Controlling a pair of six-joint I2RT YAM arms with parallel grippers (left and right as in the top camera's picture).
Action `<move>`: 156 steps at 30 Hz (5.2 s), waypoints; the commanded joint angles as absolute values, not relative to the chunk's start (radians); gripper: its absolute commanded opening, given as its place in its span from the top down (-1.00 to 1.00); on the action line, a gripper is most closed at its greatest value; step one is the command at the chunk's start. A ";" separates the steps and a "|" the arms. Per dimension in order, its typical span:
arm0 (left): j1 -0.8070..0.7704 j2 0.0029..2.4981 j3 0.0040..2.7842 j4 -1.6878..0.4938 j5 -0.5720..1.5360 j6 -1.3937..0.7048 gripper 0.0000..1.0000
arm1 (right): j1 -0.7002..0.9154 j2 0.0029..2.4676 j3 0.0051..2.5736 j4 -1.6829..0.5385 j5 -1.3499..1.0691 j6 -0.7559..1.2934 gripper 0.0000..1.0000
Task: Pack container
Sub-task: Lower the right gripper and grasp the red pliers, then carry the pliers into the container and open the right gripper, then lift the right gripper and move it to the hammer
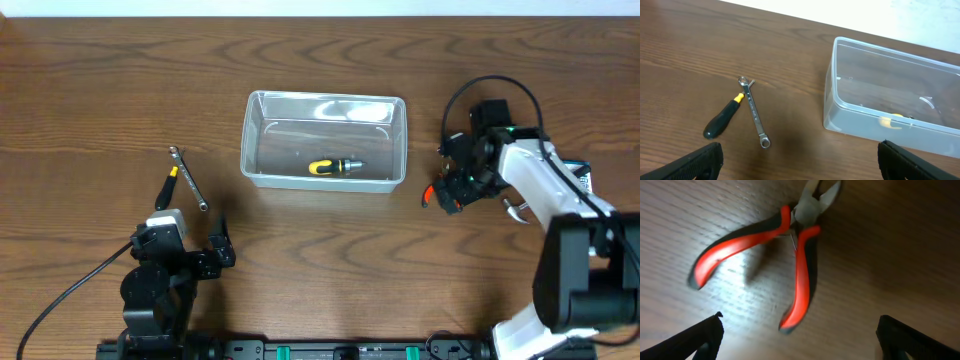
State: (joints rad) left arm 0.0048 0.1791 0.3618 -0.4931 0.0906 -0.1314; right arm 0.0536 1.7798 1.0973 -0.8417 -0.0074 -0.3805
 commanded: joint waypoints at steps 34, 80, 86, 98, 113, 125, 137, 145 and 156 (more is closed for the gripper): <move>0.006 0.181 0.384 -0.493 0.093 -0.136 -0.96 | 0.031 1.910 1.096 -0.702 -0.020 -0.450 -0.98; 0.006 0.181 0.384 -0.493 0.093 -0.136 -0.96 | 0.031 1.910 1.096 -0.720 -0.020 -0.442 0.97; 0.006 0.181 0.384 -0.493 0.093 -0.136 -0.96 | 0.033 1.906 1.135 -0.730 -0.020 -0.371 0.97; 0.006 0.181 0.384 -0.493 0.093 -0.136 -0.96 | 0.084 1.773 1.660 -0.959 -0.088 -0.224 0.97; 0.006 0.181 0.384 -0.493 0.093 -0.136 -0.96 | 0.463 1.881 1.819 -1.016 -0.139 -0.604 0.98; 0.006 0.181 0.384 -0.493 0.093 -0.136 -0.96 | 0.464 2.164 1.819 -1.053 -0.139 -0.527 0.97; 0.006 0.181 0.384 -0.493 0.093 -0.136 -0.96 | 0.452 2.206 1.819 -1.077 -0.138 -0.521 0.08; 0.006 0.181 0.384 -0.493 0.093 -0.136 -0.96 | 0.452 2.172 1.854 -1.121 -0.095 -0.494 -0.57; 0.006 0.181 0.384 -0.493 0.093 -0.136 -0.96 | 0.353 1.797 2.043 -1.174 0.326 0.262 -0.98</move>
